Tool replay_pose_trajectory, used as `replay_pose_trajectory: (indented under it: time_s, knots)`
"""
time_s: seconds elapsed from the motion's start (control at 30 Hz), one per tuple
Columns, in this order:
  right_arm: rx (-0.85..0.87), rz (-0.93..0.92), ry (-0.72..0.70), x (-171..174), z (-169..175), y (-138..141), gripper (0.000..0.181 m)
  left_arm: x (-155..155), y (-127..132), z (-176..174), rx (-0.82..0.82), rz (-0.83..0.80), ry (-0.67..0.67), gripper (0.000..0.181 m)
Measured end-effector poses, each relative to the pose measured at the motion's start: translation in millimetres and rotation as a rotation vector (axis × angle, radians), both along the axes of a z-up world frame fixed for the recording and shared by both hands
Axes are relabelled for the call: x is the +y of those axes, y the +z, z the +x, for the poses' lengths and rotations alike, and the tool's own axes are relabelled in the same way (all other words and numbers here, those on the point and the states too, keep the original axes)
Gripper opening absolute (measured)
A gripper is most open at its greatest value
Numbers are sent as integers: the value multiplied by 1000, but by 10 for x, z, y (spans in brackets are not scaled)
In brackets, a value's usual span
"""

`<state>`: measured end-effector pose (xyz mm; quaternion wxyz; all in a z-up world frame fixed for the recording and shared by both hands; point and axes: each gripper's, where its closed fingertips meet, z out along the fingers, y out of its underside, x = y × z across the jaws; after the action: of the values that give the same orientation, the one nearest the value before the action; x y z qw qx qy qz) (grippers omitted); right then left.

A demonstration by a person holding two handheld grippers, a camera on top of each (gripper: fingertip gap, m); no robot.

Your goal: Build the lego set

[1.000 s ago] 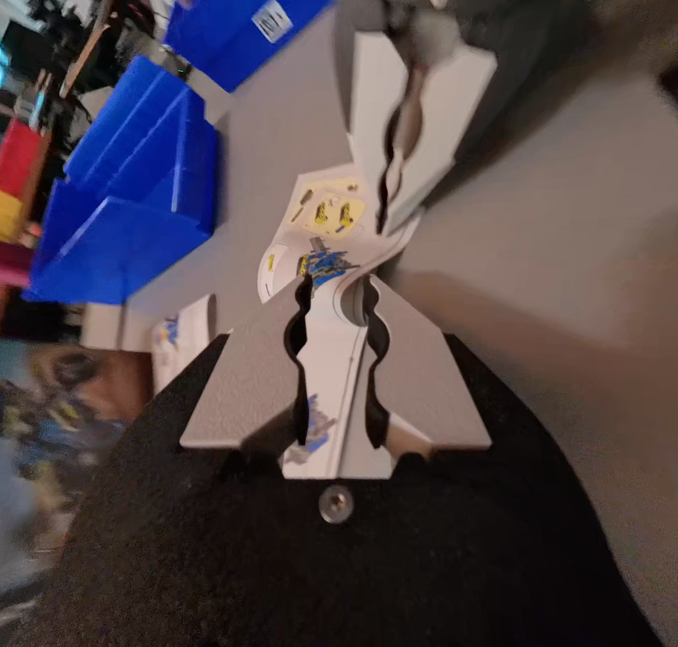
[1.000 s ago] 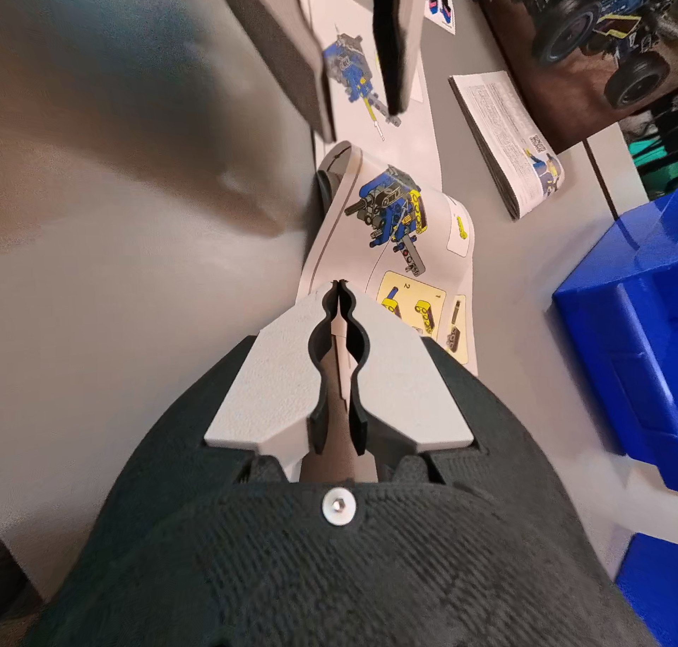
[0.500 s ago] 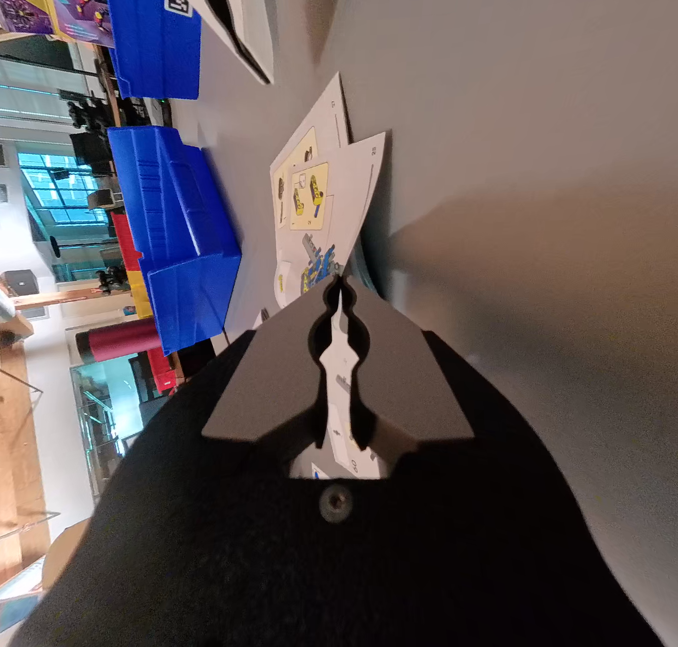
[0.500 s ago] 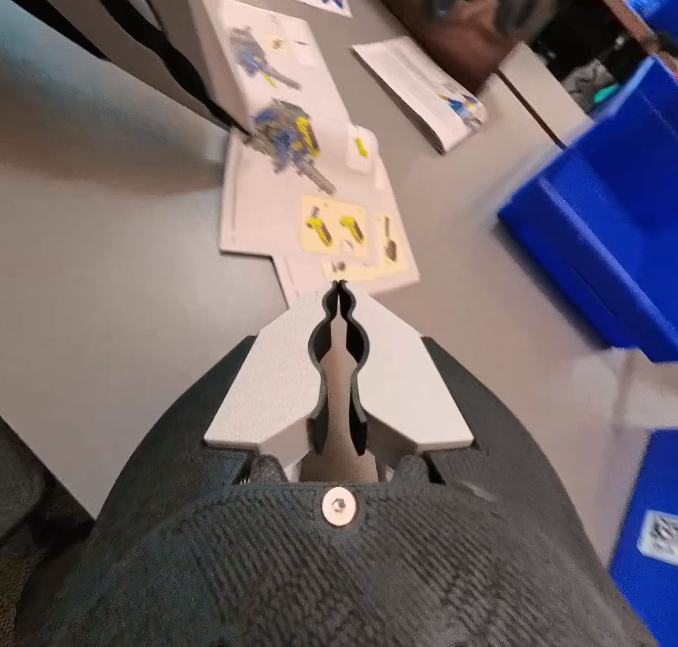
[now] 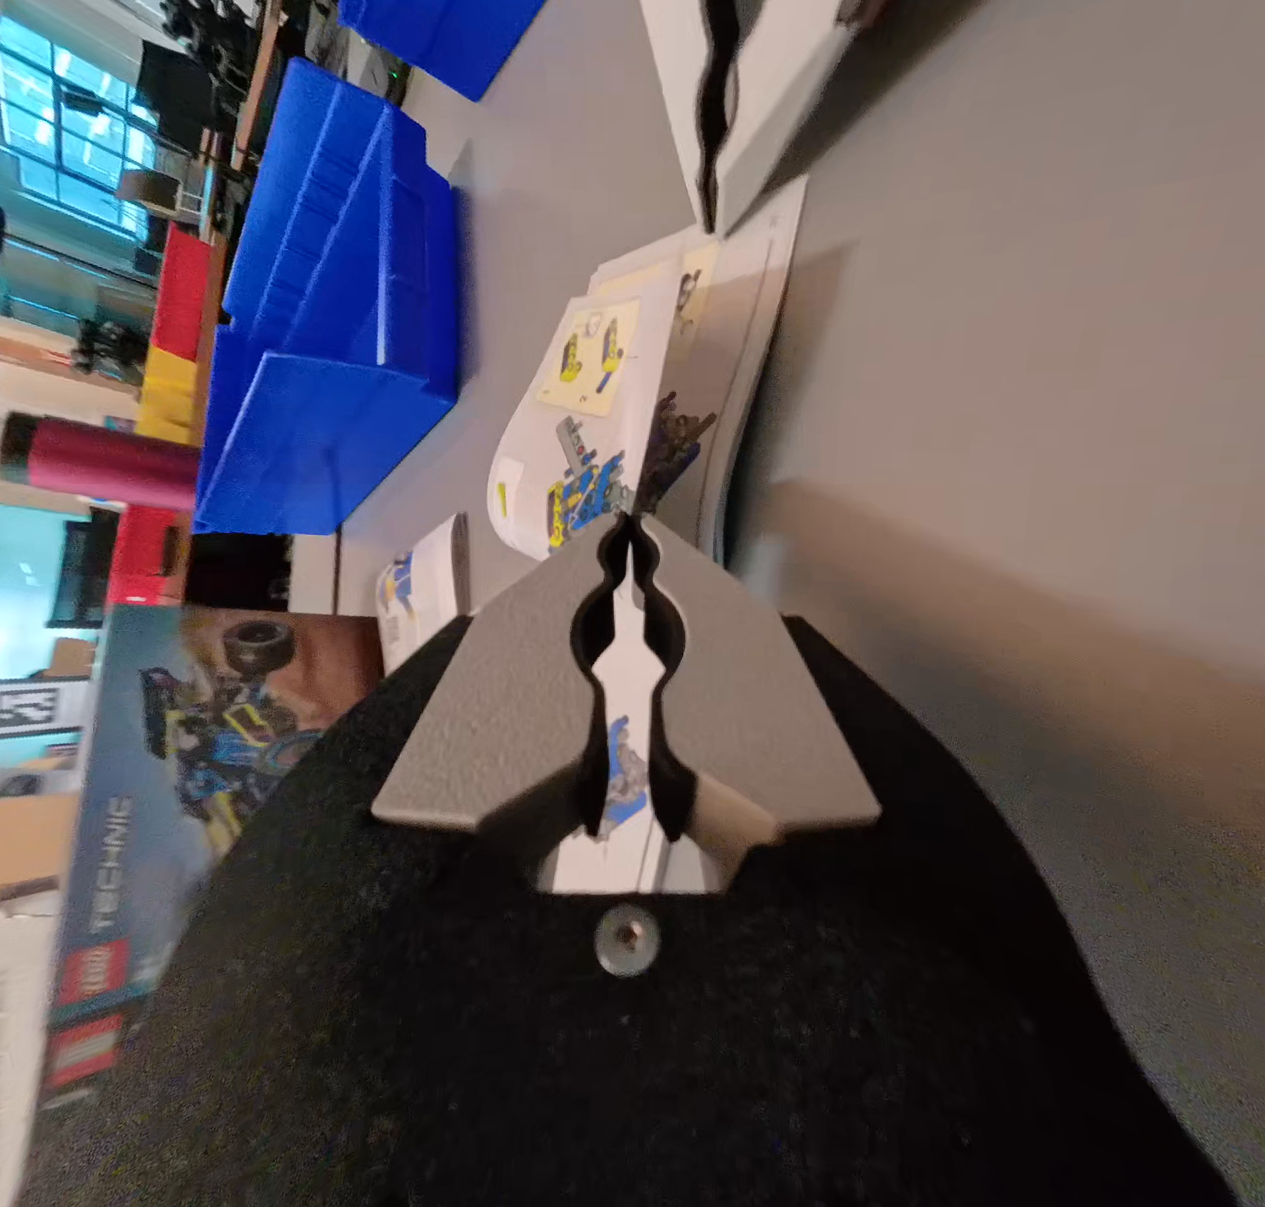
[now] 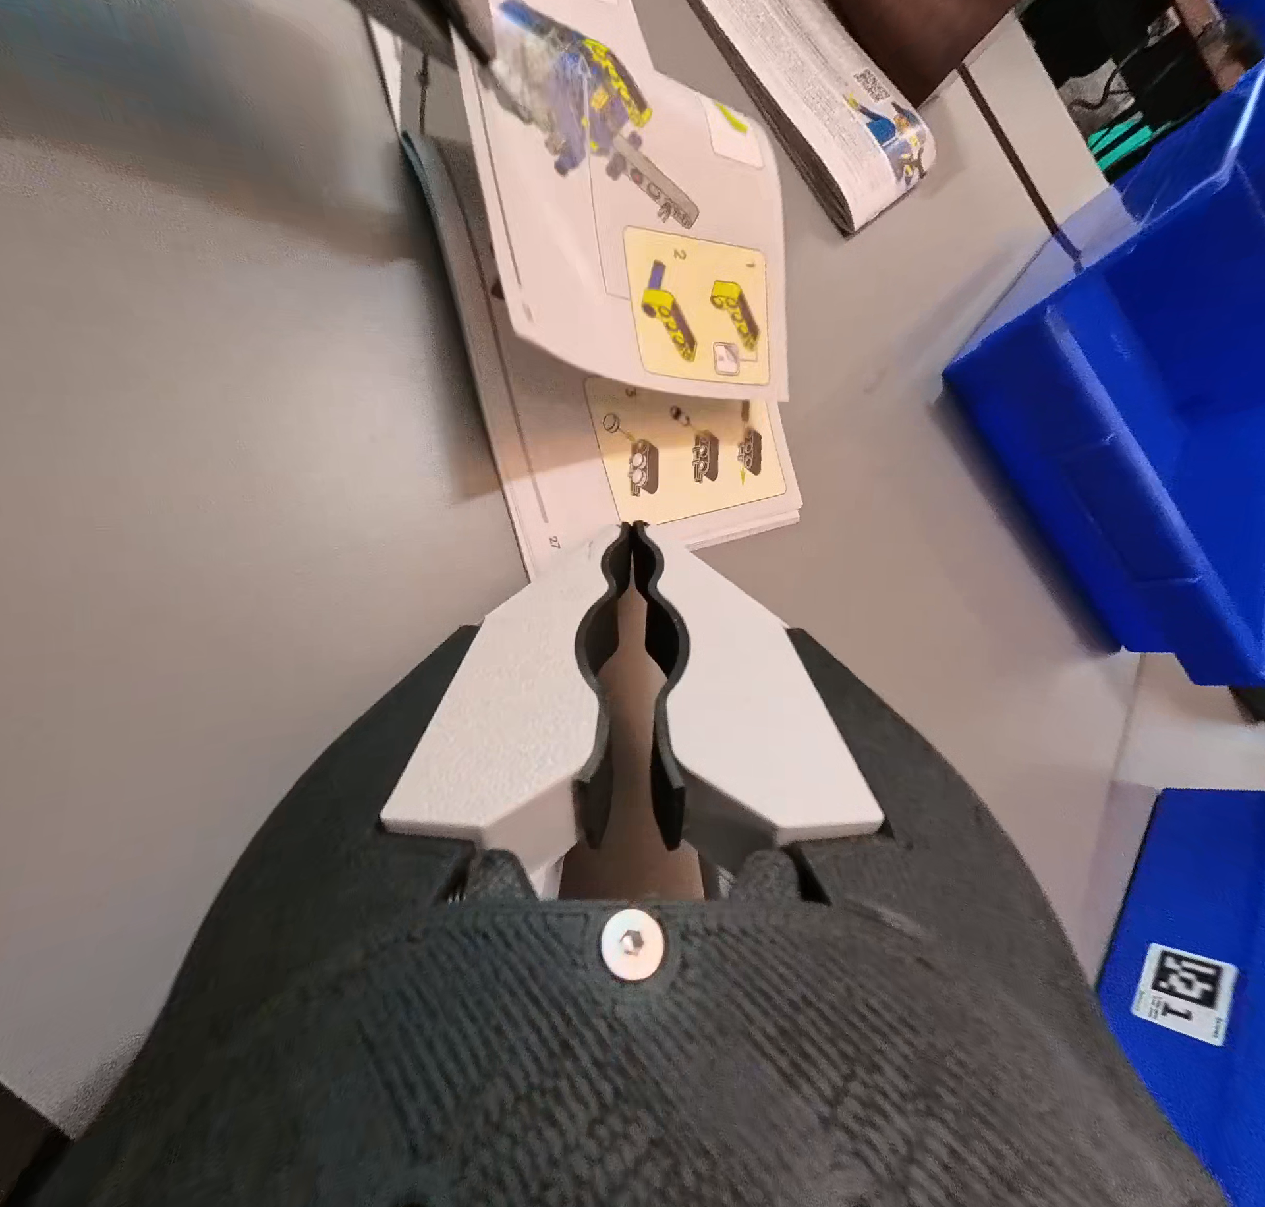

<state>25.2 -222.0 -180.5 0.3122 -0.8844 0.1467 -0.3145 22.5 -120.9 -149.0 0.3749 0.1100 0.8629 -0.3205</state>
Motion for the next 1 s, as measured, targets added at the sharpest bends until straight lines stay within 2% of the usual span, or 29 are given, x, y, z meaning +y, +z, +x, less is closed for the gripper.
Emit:
replay_pose_trajectory:
  time_s: [0.1,0.17,0.23,0.37,0.43,0.53,0.63,0.7,0.77,0.83,0.93,1.0]
  knots:
    - [-11,-13,-8,17,26,-1,0,37,31,27,28,-59,19,0]
    - [-9,-11,-17,40,51,-1,0,141,78,158,75,-133,147,0]
    - [-5,-16,-24,48,57,-3,0,295,101,264,207,-267,294,0]
    - [-9,-31,-25,49,56,-3,0,778,-85,402,484,-424,604,24]
    - [-5,-32,-24,49,57,-3,0,931,-180,355,609,-472,671,36]
    - [-2,-53,-25,48,59,-1,0,1115,-288,233,728,-499,731,42]
    - [-32,-96,-73,30,138,64,0,1240,-229,192,698,-537,727,40]
    - [-66,-28,-50,229,191,184,0,1215,-140,168,644,-549,667,30]
    - [-102,42,-30,505,265,275,0,1151,-77,134,601,-536,604,27]
    - [-115,-20,9,692,302,204,0,1116,-27,93,581,-528,564,25]
    - [-107,-177,25,663,356,-2,0,1223,66,53,511,-531,546,23]
    - [-112,-149,19,632,408,1,0,1399,89,42,462,-519,573,22]
